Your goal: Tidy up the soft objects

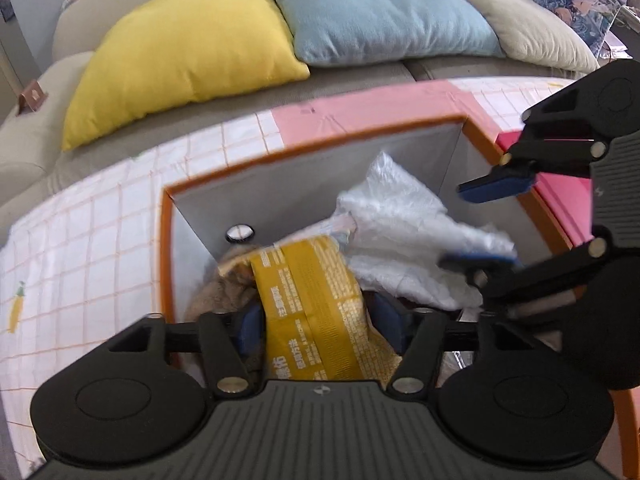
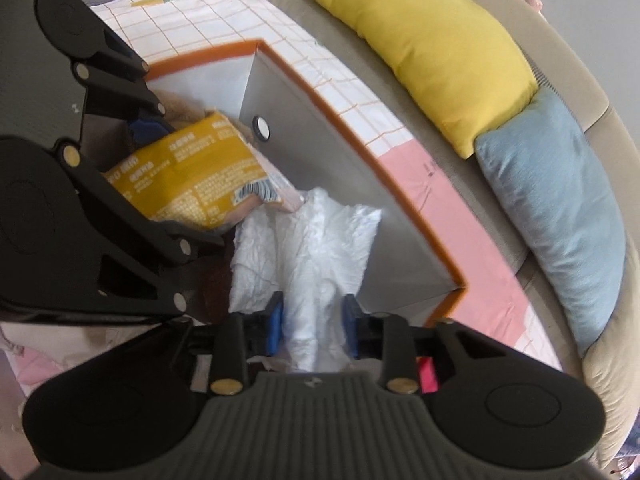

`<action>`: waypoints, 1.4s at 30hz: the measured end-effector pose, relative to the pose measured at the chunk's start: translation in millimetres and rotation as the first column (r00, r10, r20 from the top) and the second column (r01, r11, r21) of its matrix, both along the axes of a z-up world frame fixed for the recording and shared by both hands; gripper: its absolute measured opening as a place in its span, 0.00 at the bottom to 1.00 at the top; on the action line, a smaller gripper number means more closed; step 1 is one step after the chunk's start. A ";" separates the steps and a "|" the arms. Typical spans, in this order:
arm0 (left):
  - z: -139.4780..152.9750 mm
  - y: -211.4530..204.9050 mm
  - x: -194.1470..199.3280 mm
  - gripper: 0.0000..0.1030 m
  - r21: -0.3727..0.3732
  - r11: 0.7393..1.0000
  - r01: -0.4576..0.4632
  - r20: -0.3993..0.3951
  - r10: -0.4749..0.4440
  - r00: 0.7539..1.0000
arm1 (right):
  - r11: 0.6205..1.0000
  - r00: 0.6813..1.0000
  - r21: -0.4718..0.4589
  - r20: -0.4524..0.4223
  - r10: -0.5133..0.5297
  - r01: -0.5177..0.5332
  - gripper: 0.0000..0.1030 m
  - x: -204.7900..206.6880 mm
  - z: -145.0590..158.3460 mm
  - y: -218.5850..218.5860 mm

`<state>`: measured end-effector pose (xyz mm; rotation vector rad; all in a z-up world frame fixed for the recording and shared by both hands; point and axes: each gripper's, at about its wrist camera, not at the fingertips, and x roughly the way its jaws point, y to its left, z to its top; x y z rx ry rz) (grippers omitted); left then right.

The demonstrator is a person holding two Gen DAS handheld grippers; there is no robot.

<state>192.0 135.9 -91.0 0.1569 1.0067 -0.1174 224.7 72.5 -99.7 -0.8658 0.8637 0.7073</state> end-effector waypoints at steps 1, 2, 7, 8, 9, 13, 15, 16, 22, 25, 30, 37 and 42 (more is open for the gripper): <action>5.5 -1.4 -0.8 0.77 0.005 1.000 0.008 0.007 -0.008 1.000 | 1.000 1.000 -0.007 0.000 0.006 -0.006 0.44 -2.2 5.2 -1.7; 11.1 -3.5 -1.9 0.78 0.013 1.000 0.018 0.008 -0.018 1.000 | 1.000 1.000 -0.010 0.003 0.012 -0.012 0.45 -3.3 10.6 -3.9; 44.4 -16.5 -17.0 0.80 0.082 0.996 0.019 0.056 -0.024 0.998 | 1.000 1.000 0.011 0.022 -0.011 0.011 0.56 -13.9 44.5 -19.2; 52.0 -19.1 -21.7 0.80 0.088 0.996 0.005 0.077 -0.012 0.997 | 0.999 1.000 0.028 0.022 -0.022 0.021 0.60 -16.5 52.4 -24.4; 60.1 -21.3 -28.2 0.80 0.086 0.996 -0.011 0.106 0.002 0.994 | 0.998 0.999 0.046 0.023 -0.037 0.036 0.62 -20.0 60.8 -29.7; 92.9 -29.8 -60.9 0.80 0.020 0.998 -0.060 0.243 0.054 0.969 | 0.987 0.994 0.131 0.051 -0.096 0.089 0.64 -38.5 91.3 -57.5; 106.3 -36.2 -78.5 0.80 -0.014 0.998 -0.057 0.295 0.059 0.954 | 0.977 0.989 0.178 0.070 -0.131 0.117 0.64 -52.2 105.8 -73.2; 111.8 -40.6 -87.0 0.80 -0.016 0.999 -0.051 0.316 0.054 0.947 | 0.970 0.985 0.205 0.083 -0.150 0.130 0.64 -59.7 113.5 -81.7; 138.1 -76.1 -138.8 0.80 0.034 0.999 -0.038 0.474 0.018 0.880 | 0.902 0.956 0.379 0.119 -0.268 0.206 0.68 -110.6 153.0 -133.7; 144.0 -94.9 -161.1 0.80 0.020 1.000 -0.022 0.516 0.009 0.856 | 0.837 0.929 0.484 0.116 -0.351 0.255 0.72 -135.9 166.9 -161.7; 142.2 -114.2 -192.0 0.80 -0.060 0.996 -0.059 0.532 0.082 0.843 | 0.763 0.884 0.564 0.115 -0.452 0.317 0.77 -175.4 176.9 -197.1; 137.8 -126.4 -211.0 0.90 -0.052 0.979 -0.198 0.543 0.194 0.817 | 0.630 0.774 0.665 0.120 -0.621 0.402 0.87 -218.2 170.4 -228.5; 137.8 -128.8 -226.5 0.91 -0.044 0.964 -0.262 0.553 0.242 0.797 | 0.586 0.712 0.657 0.106 -0.694 0.474 0.95 -242.3 154.9 -244.7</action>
